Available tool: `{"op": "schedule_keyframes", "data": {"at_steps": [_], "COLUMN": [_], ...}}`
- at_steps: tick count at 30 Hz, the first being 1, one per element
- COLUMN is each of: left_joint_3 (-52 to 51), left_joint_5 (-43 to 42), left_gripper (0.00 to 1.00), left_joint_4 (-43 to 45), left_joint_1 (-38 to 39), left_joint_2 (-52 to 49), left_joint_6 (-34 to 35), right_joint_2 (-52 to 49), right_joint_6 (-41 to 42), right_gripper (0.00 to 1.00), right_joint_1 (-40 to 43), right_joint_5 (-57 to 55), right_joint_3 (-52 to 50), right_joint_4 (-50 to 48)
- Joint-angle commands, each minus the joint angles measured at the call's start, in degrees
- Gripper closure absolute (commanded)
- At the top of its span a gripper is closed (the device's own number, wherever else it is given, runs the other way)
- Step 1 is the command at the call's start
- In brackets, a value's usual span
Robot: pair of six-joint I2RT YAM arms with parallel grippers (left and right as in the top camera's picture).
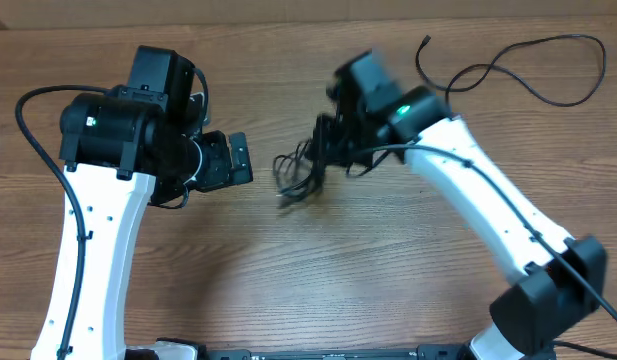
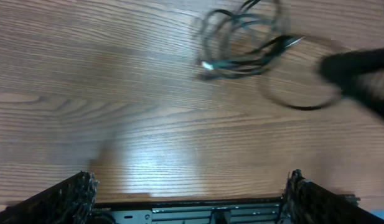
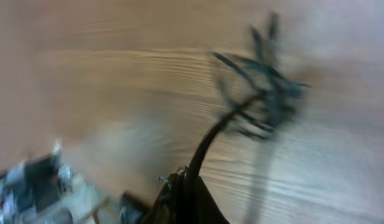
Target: Untangle cables
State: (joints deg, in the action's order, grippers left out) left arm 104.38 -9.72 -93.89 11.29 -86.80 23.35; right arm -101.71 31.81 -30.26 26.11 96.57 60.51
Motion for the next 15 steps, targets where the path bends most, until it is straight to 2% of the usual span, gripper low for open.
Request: {"op": "schedule_keyframes", "data": {"at_steps": [1,4,7,11,15], "left_joint_3": [-0.4,-0.4,-0.4,-0.4,-0.4], "left_joint_5": [-0.8,-0.9,-0.9,-0.8,1.3], "left_gripper": [0.01,0.00,0.00,0.07,0.11], "left_joint_4": [-0.1,0.3,0.8,1.1,1.1], "left_joint_1": [0.4,0.4,0.7,2.0,2.7], "left_joint_2": [-0.1,-0.1,-0.1,-0.1,-0.1], "left_joint_6": [-1.6,-1.6,-1.6,-2.3,-3.5], "right_joint_2": [4.2,4.6,4.3,4.7,4.9], "right_joint_6": [-14.8,-15.2,-11.7,-14.7,-10.7], "right_gripper": [0.96,0.96,0.96,0.96,0.96], "right_joint_1": [0.9,0.9,0.9,1.6,3.7], "right_joint_5": [8.3,5.8,5.4,21.0,28.5], "right_joint_3": [5.2,5.2,5.0,5.2,5.2], "right_joint_4": [2.5,4.2,4.7,-1.0,-5.2]}}
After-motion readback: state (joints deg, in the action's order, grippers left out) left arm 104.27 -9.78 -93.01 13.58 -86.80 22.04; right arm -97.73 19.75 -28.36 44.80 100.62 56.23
